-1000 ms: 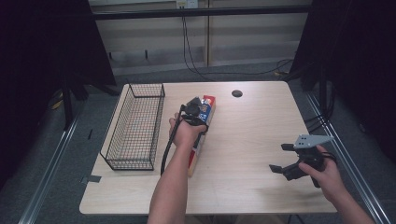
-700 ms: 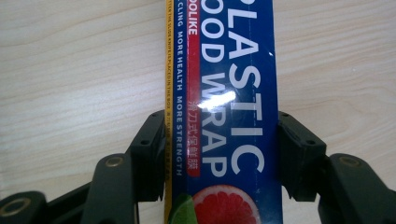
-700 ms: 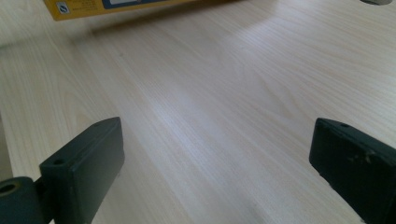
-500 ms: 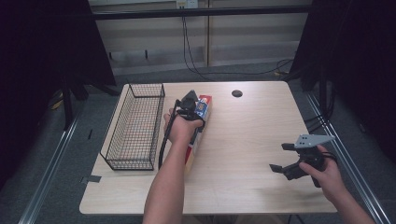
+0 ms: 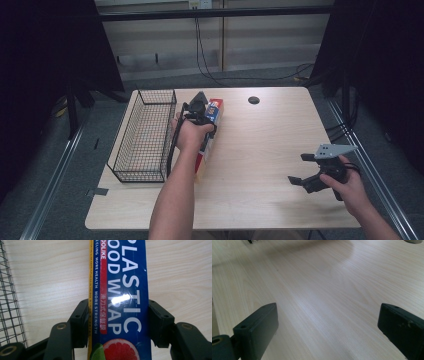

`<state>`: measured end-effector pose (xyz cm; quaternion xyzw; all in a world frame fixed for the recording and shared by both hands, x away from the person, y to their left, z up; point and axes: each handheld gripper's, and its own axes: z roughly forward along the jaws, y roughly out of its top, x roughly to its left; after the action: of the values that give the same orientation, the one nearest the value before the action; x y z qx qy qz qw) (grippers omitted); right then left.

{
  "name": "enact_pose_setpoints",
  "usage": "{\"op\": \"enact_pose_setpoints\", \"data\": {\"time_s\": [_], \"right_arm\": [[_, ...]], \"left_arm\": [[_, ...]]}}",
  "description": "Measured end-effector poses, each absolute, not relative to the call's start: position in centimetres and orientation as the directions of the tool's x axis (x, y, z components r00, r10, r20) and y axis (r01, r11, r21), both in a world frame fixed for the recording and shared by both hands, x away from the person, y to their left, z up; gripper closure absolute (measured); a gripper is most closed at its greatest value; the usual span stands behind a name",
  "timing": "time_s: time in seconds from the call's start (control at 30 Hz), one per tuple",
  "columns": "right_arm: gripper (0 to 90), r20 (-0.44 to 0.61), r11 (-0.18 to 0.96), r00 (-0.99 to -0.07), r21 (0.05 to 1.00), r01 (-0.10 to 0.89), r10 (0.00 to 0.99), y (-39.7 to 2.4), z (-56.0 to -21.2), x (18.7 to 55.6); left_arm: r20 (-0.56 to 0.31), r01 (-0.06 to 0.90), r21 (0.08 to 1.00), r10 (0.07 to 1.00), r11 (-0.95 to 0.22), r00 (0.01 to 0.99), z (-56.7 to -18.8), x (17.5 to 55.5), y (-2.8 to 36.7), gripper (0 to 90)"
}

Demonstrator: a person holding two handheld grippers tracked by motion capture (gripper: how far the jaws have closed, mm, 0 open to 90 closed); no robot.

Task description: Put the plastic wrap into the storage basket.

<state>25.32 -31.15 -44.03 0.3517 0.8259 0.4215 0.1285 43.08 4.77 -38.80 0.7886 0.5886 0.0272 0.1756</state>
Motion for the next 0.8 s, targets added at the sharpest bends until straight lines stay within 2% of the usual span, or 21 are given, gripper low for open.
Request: {"op": "enact_pose_setpoints", "data": {"time_s": [0.8], "right_arm": [[2.7,0.078,0.397,-0.718,0.789,0.468,0.691,-31.1,-44.0,25.4]], "left_arm": [[-0.139,0.928,0.310,0.955,-0.208,0.261,-35.8,42.6,6.9,43.6]]}}
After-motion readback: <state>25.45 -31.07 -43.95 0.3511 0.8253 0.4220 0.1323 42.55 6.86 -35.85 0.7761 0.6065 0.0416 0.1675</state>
